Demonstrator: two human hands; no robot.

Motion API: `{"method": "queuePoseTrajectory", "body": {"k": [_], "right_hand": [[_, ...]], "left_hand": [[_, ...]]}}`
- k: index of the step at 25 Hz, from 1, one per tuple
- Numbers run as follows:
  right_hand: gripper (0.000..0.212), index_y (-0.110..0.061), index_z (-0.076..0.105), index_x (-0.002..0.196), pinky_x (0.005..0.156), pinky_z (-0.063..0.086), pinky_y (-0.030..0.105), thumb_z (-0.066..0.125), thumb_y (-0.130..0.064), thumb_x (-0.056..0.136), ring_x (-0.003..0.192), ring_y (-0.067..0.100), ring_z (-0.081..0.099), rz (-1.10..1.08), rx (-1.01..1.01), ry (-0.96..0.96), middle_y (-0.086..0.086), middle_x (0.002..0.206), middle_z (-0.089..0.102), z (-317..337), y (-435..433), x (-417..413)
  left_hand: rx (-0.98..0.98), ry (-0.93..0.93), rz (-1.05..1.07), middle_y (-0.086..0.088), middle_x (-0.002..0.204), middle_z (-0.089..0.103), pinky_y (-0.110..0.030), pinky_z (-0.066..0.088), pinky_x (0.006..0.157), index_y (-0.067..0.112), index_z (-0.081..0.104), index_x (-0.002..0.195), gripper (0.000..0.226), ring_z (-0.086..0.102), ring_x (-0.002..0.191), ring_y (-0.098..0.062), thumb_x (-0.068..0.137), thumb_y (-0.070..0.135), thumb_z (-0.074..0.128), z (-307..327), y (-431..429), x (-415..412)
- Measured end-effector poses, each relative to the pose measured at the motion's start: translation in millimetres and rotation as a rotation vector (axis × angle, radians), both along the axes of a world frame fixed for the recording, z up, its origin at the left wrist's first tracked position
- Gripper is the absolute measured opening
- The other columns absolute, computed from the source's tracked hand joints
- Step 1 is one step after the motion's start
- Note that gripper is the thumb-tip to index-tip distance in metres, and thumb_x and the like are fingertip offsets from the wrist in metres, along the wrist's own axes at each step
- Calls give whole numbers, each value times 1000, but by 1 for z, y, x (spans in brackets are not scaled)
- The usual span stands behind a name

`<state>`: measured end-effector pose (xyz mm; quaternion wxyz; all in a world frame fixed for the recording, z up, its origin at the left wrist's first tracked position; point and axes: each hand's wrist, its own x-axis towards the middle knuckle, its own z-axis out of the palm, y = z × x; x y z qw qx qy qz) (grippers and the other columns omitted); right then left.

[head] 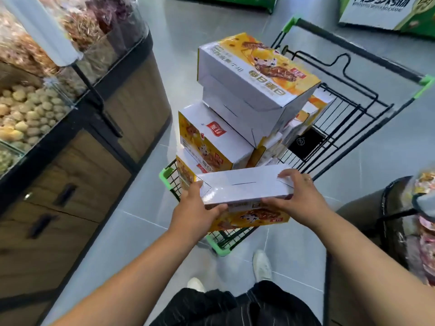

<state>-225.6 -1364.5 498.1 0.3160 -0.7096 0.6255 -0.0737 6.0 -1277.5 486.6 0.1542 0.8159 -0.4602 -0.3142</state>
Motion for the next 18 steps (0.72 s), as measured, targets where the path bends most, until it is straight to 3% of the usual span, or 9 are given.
{"method": "queuePoseTrajectory", "body": {"k": [3, 7, 10, 15, 18], "right_hand": [[43, -29, 51, 109, 78, 35, 27, 70, -51, 78, 103, 15, 44, 89, 37, -43, -3, 113, 39, -17, -28, -10], [43, -22, 55, 102, 74, 32, 24, 77, -47, 74, 94, 13, 46, 239, 57, -77, 3, 115, 46, -36, -63, -12], [43, -21, 56, 100, 74, 33, 23, 80, -43, 73, 89, 13, 45, 346, 69, -67, 2, 113, 40, -40, -81, -9], [45, -20, 54, 103, 75, 29, 22, 81, -37, 72, 101, 16, 41, 515, 198, 32, 6, 117, 42, -70, -95, -4], [45, -19, 55, 107, 80, 39, 26, 79, -38, 74, 103, 21, 48, 551, 233, 121, 7, 112, 44, -98, -97, -3]], "left_hand": [[35, 6, 139, -8, 142, 45, -37, 41, 94, 23, 32, 143, 64, 49, 124, -31, 91, 54, 53, -15, 0, -28], [39, 31, 340, -11, 139, 48, -35, 41, 92, 21, 36, 138, 50, 51, 120, -31, 96, 44, 51, -32, 3, -57], [17, 38, 431, -9, 137, 49, -35, 41, 90, 24, 36, 135, 48, 52, 118, -30, 95, 41, 55, -38, 10, -76], [75, 14, 538, -10, 136, 46, -35, 43, 89, 25, 34, 136, 50, 54, 114, -31, 93, 38, 57, -62, 14, -98], [148, 8, 501, -12, 132, 47, -36, 44, 88, 23, 33, 137, 53, 55, 112, -33, 93, 37, 59, -85, 7, -97]]}}
